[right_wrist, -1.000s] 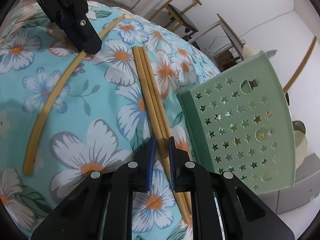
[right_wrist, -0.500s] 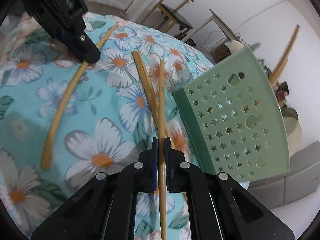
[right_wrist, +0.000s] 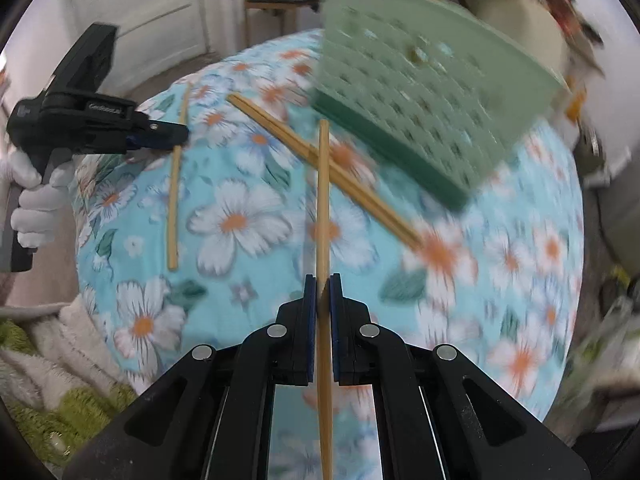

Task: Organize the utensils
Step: 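Grasp another chopstick with the left gripper while the right gripper holds its chopstick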

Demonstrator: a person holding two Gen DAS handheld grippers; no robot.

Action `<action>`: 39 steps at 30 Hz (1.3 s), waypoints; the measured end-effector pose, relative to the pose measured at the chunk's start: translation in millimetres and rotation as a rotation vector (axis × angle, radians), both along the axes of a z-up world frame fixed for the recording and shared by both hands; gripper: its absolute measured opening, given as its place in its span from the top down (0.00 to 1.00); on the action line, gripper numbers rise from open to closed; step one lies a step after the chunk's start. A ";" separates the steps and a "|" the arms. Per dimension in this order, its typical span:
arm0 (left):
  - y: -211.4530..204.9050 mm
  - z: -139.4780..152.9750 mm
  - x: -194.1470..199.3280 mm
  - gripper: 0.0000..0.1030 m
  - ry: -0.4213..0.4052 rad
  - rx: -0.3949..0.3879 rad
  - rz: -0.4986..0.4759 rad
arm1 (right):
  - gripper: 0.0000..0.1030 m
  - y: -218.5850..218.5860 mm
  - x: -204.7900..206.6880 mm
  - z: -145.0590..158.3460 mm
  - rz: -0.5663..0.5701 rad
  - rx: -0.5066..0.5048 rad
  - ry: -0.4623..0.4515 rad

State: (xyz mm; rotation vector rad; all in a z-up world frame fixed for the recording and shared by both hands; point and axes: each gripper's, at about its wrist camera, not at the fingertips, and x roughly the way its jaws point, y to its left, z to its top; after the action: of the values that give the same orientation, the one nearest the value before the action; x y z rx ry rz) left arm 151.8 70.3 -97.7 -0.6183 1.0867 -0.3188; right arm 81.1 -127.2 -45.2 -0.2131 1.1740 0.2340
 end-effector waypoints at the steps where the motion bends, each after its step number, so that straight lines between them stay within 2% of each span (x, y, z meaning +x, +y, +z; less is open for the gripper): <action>1: -2.5 2.9 -0.6 0.87 -0.008 0.011 -0.011 | 0.96 -7.3 -4.2 -0.7 -0.034 0.022 0.014; 6: -22.5 12.4 -7.1 0.87 0.002 0.024 -0.108 | 0.96 -38.4 -22.5 -6.6 -0.188 0.146 0.070; 9: -39.8 14.1 -13.2 0.87 0.027 0.026 -0.205 | 0.96 -50.4 -28.6 -8.1 -0.264 0.234 0.097; 12: -58.2 14.4 -19.8 0.87 0.039 0.060 -0.288 | 0.95 -58.2 -34.3 -10.6 -0.315 0.297 0.112; 14: -65.9 13.5 -20.5 0.85 0.047 0.106 -0.306 | 0.92 -62.1 -36.4 -16.8 -0.344 0.313 0.131; 17: -68.9 14.4 -17.7 0.83 0.059 0.115 -0.297 | 0.79 -70.2 -40.5 -17.8 -0.370 0.335 0.144; 19: -67.3 16.0 -14.6 0.76 0.057 0.120 -0.280 | 0.62 -71.9 -39.2 -14.0 -0.364 0.352 0.135; 21: -63.4 17.4 -13.3 0.72 0.057 0.120 -0.259 | 0.59 -73.2 -37.3 -7.6 -0.350 0.339 0.113; 28: -37.5 9.2 5.2 0.71 0.117 0.038 -0.136 | 0.61 -74.6 -3.3 -10.1 -0.344 0.360 0.081; 31: -32.9 9.3 12.0 0.71 0.107 0.039 -0.105 | 0.69 -73.4 13.1 -16.2 -0.347 0.373 0.087; 36: -29.7 7.5 19.4 0.72 0.105 0.046 -0.077 | 0.79 -71.0 32.4 -23.2 -0.358 0.368 0.086; 39: -32.3 9.0 20.6 0.75 0.088 0.082 -0.066 | 0.91 -74.7 37.0 -27.1 -0.388 0.377 0.089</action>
State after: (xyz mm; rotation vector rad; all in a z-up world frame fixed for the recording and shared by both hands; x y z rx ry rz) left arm 172.4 38.0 -88.7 -0.5288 1.2008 -0.3044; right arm 118.0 -201.8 -72.3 0.3576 1.2112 0.1195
